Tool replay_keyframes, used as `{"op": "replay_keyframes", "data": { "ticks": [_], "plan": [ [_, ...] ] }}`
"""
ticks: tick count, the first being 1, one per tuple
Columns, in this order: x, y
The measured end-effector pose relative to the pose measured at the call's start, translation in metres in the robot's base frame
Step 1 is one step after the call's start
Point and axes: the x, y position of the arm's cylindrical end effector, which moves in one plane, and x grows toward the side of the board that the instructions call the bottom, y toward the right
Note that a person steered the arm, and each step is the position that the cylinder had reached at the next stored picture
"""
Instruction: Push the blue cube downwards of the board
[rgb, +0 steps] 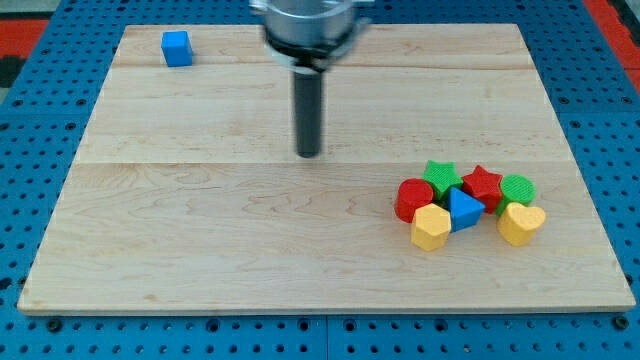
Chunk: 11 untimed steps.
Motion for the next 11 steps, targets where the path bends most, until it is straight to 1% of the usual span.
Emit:
{"op": "replay_keyframes", "data": {
  "ticks": [3, 4, 5, 6, 7, 8, 9, 10, 11],
  "plan": [
    [-0.103, -0.219],
    [-0.151, -0.221],
    [-0.189, -0.183],
    [-0.195, -0.125],
    [-0.174, -0.074],
    [-0.154, -0.038],
    [-0.129, -0.04],
    [-0.126, -0.083],
    [-0.131, -0.141]
  ]
}}
